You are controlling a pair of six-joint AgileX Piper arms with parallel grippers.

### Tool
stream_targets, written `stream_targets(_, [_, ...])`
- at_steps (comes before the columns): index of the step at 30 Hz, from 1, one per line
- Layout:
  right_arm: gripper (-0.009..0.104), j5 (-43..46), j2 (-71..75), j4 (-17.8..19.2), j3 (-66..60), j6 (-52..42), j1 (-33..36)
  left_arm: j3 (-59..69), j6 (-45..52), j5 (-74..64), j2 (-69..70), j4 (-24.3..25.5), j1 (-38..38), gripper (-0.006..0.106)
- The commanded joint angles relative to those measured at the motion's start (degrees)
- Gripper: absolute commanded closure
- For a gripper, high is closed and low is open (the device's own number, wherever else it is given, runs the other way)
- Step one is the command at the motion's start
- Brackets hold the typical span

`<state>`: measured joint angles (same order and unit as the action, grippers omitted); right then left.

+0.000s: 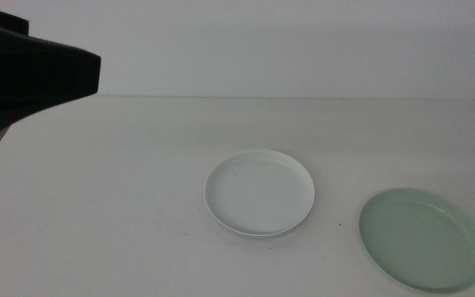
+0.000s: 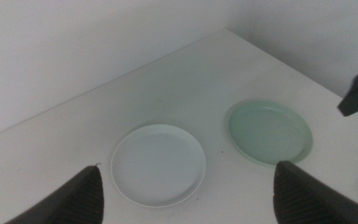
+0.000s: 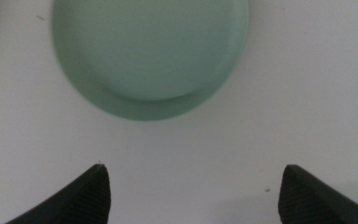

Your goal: Stack the three bowls on top of each other.

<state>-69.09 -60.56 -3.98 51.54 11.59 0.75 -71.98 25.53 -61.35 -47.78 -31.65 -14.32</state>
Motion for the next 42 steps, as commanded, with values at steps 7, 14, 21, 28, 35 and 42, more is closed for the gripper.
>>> stream_targets(7, [0.002,2.6,-22.2,3.5,5.0,-4.1,-8.8,0.3,-0.3,0.7,0.1,0.1,0.1,0.007])
stream_targets(14, [0.007,9.5,-35.6,0.3,8.8,-8.3,-12.1,0.3,-0.3,0.7,0.1,0.1,0.1,0.007])
stream_targets(21, [0.022,18.2,-44.0,-0.9,8.8,-8.6,-12.1,0.3,-0.3,0.7,0.1,0.1,0.1,0.007])
stream_targets(28, [0.033,23.3,-46.1,-1.2,8.8,-8.6,-12.1,0.3,-0.3,0.7,0.1,0.1,0.1,0.007])
stream_targets(35, [0.052,24.0,-46.8,-5.0,9.1,-12.4,-12.0,0.3,-0.3,0.7,0.1,0.1,0.1,0.007])
stream_targets(42, [0.098,22.7,-46.6,-6.3,10.0,-14.1,-11.6,0.3,-0.3,0.7,0.1,0.1,0.1,0.007])
